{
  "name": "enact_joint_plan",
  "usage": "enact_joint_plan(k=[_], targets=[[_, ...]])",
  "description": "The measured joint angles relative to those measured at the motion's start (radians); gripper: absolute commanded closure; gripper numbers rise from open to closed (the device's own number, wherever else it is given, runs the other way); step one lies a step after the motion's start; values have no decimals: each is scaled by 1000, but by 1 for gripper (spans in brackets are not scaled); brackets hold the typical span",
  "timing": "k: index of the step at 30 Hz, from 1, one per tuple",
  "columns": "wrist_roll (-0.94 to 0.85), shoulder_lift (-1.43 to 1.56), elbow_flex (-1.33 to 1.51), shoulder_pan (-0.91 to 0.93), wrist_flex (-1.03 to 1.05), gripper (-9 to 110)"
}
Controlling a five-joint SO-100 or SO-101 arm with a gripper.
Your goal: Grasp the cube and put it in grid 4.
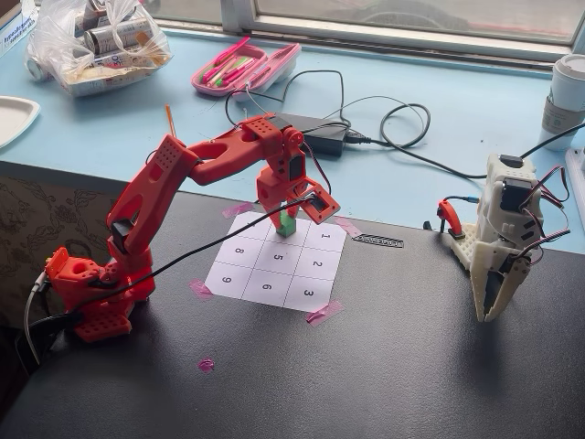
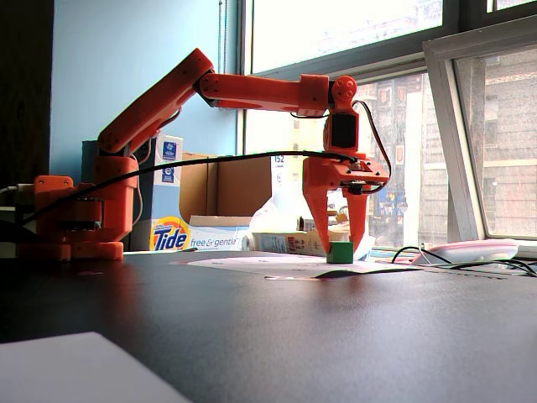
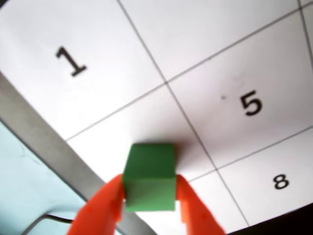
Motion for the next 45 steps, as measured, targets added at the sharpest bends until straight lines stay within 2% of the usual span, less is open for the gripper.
enact_joint_plan(k=[6,13,24,28,37,45], targets=[[26,34,2,-18,12,79],[23,216,2,21,26,79],[-17,647,58,298,135,79],[-34,882,273,457,74,80],[-104,1493,973,726,-127,80],[-115,1894,1720,830,-351,93]])
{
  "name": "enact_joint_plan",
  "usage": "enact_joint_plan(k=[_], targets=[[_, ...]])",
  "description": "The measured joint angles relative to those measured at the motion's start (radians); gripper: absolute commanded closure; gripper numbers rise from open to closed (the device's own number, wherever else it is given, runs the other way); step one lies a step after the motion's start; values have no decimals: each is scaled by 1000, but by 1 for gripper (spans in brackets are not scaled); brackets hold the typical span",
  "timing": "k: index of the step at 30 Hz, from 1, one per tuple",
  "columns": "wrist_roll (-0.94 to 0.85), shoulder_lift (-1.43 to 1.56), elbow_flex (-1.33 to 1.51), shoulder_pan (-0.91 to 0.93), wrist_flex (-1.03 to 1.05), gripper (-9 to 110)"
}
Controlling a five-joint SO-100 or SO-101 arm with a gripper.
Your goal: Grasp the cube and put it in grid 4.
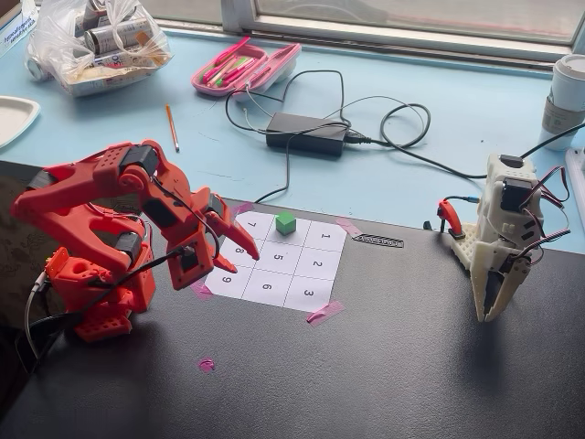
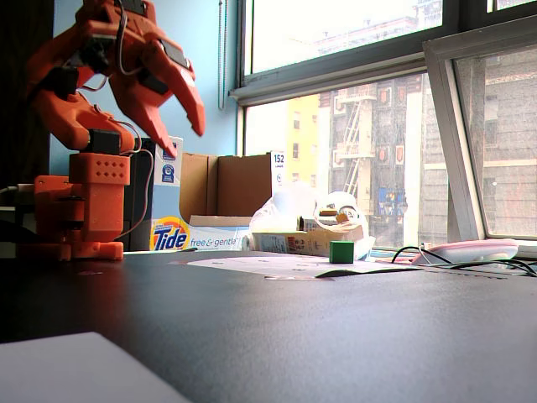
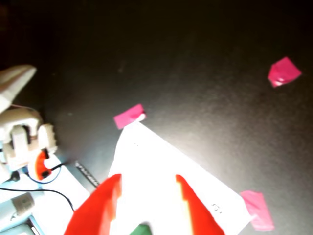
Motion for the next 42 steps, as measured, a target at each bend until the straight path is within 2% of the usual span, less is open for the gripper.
enact_joint_plan(k=[4,16,27,42], targets=[[17,60,244,35,-74,101],[101,265,520,67,-100,101],[67,503,603,49,-34,101],[61,515,607,38,-29,101]])
